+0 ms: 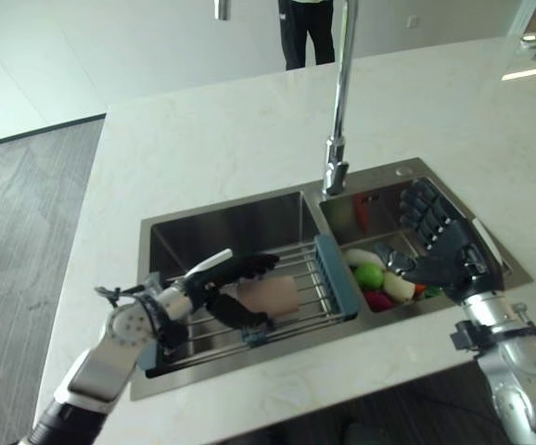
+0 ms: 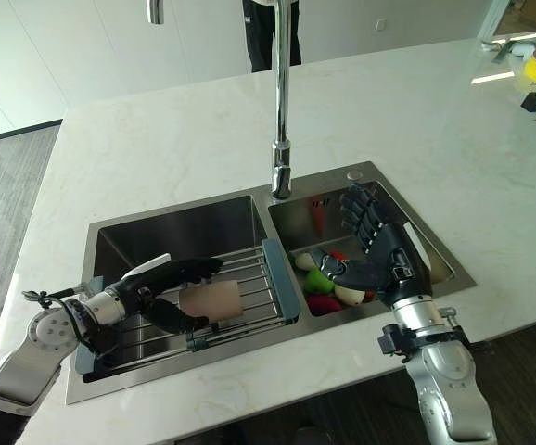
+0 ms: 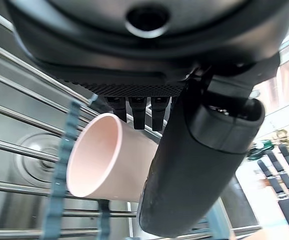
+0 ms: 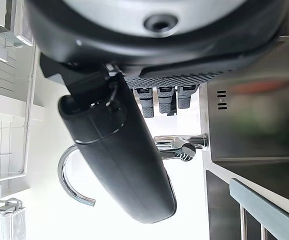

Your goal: Place the dishes in the dishwasher.

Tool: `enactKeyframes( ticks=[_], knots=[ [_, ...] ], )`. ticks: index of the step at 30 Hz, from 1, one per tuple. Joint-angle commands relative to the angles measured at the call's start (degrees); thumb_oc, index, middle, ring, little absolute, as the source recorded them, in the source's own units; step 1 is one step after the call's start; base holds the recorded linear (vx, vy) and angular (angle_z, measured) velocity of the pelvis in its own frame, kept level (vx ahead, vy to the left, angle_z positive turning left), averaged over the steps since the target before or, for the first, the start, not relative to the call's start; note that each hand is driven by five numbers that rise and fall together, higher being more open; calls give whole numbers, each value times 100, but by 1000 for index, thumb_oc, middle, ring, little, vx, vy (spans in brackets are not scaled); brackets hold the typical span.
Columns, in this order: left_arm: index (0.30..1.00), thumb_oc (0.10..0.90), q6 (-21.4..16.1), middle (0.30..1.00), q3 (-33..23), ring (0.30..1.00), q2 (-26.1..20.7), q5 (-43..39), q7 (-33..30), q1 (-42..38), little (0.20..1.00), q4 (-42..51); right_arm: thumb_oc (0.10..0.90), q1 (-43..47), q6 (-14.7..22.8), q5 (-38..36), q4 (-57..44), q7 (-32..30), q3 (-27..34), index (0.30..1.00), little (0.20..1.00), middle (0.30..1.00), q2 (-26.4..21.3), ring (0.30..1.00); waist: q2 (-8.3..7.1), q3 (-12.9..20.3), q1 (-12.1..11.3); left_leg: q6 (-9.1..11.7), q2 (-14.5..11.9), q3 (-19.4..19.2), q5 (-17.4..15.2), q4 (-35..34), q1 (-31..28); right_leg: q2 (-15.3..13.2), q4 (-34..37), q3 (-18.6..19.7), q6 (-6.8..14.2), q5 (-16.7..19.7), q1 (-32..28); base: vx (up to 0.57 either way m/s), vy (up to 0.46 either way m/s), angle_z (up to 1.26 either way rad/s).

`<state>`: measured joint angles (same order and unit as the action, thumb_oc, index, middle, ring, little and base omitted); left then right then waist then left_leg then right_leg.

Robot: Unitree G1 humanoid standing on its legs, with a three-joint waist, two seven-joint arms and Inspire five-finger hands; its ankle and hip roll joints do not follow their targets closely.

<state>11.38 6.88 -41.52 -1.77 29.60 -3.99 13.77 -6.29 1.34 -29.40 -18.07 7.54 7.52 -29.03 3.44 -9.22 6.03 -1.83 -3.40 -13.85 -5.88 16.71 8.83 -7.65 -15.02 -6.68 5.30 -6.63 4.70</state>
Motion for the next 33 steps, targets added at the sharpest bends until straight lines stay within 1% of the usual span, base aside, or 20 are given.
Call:
enactKeyframes(
  ticks=[1,6,12,14,16,17,21,22,23,24,25,31,33],
  knots=[
    [900,800,-345,900,-115,900,5,304,-143,-514,900,278,800,481,505,86,-459,18,103,900,900,900,-178,900,-38,428,33,500,-340,253,-502,48,-397,-56,-217,-157,370,-190,9,0,0,0],
    [900,800,-406,900,-21,900,66,645,-203,-562,900,136,800,523,508,133,-435,24,56,900,900,900,-169,900,-65,428,43,505,-353,239,-505,48,-413,-43,-217,-160,364,-190,-2,0,0,0],
    [900,800,-396,900,68,900,107,934,-322,-612,900,69,800,497,541,185,-451,28,20,900,900,900,-138,900,-91,426,74,497,-361,208,-516,48,-428,-20,-217,-143,359,-187,3,0,0,0],
    [900,800,-404,900,91,900,114,940,-337,-632,900,33,800,509,543,192,-444,31,11,900,900,900,-129,900,-92,426,79,496,-362,206,-517,48,-429,-18,-217,-140,359,-187,4,0,0,0],
    [900,800,-385,900,209,900,194,688,-433,-708,900,-69,800,556,547,197,-438,-8,-48,900,900,900,-109,900,-106,422,105,489,-360,191,-523,48,-437,-3,-217,-121,355,-184,10,0,0,0],
    [900,800,-414,900,258,900,296,723,-467,-743,900,-119,800,579,551,212,-424,-16,-79,900,900,900,-76,900,-110,419,114,483,-362,179,-527,48,-444,5,-217,-114,351,-183,9,0,0,0],
    [900,800,-418,900,465,900,459,758,-580,-889,900,-284,800,629,570,223,-386,-14,-183,900,900,900,-45,900,-119,422,159,482,-380,135,-528,48,-459,22,-217,-91,350,-176,12,0,0,0],
    [841,761,-403,841,529,841,469,788,-592,-924,841,-328,800,636,579,226,-377,-11,-204,900,900,900,-46,900,-117,422,169,482,-382,129,-528,48,-461,25,-217,-83,350,-175,14,0,0,0],
    [547,565,-384,547,658,547,506,851,-599,-987,547,-399,800,646,593,203,-363,10,-233,900,900,900,-43,900,-119,428,196,480,-387,118,-528,48,-465,34,-217,-74,351,-176,17,0,0,0],
    [436,491,-394,436,721,436,522,915,-582,-1020,436,-440,800,659,594,185,-355,15,-242,900,900,900,-51,900,-119,432,206,479,-388,113,-531,48,-466,38,-217,-69,351,-179,20,0,0,0],
    [300,400,-375,300,813,300,531,937,-556,-1082,300,-474,800,685,590,168,-347,22,-257,900,900,900,-64,900,-120,434,224,480,-389,110,-533,48,-471,45,-217,-54,351,-177,23,0,0,0],
    [300,400,-410,300,952,300,488,1176,-427,-1136,300,-485,800,652,598,156,-325,77,-268,900,900,900,-29,900,-105,446,273,484,-416,60,-519,48,-483,67,-217,-37,354,-169,33,3,-13,-3],
    [300,400,-498,300,946,300,455,1089,-532,-1138,300,-490,800,641,599,151,-321,80,-267,900,900,900,-26,900,-106,444,277,487,-417,52,-517,48,-488,74,-217,-38,353,-167,31,0,0,0]
  ],
)
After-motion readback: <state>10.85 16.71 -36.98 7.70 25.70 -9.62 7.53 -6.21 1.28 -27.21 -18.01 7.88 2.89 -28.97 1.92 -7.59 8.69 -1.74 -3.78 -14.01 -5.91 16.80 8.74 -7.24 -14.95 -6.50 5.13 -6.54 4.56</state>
